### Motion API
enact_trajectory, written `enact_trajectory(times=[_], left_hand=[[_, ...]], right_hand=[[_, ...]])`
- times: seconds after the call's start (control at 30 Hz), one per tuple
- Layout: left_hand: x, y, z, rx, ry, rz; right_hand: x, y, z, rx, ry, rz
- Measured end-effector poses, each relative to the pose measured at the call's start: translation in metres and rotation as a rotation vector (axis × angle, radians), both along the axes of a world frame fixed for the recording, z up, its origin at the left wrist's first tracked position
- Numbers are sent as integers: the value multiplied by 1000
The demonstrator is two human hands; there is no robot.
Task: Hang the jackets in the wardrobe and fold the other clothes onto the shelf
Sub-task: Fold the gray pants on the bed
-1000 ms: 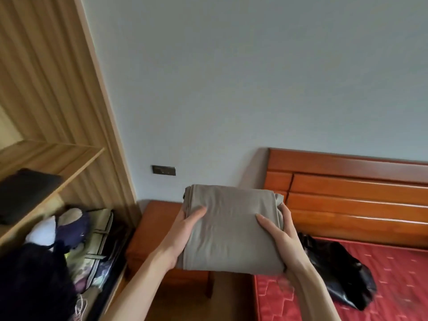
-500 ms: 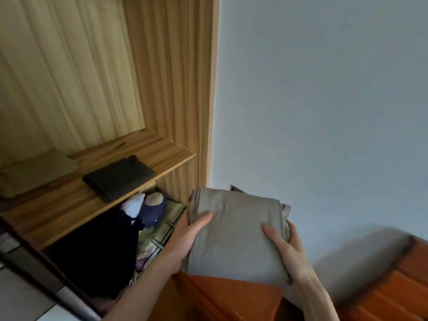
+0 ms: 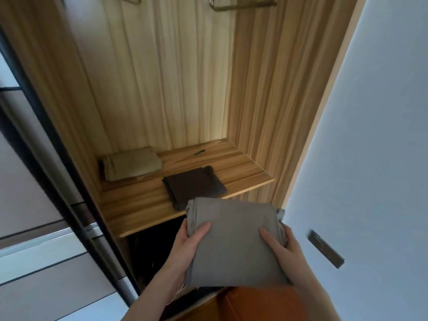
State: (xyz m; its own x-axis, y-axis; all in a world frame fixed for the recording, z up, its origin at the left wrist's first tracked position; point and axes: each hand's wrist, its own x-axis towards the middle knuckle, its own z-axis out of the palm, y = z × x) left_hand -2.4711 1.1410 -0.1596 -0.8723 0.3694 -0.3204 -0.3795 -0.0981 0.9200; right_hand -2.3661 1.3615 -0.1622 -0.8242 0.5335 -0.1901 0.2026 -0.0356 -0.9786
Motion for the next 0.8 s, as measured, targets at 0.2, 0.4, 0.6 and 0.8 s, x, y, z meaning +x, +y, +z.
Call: enact_trajectory(times=[0.2, 0.4, 0.6, 0.8], left_hand=[[-79, -18, -10, 0, -11, 92], [-138, -17, -14, 16, -15, 157], [-204, -4, -24, 41, 45, 293], [-251, 15, -43, 0, 108, 429]], right_hand=[[-94, -6, 1, 106, 77, 54], [-176, 6, 10, 95, 97, 171], [-263, 25, 1, 118, 80, 278], [-347, 41, -22, 160, 57, 378]])
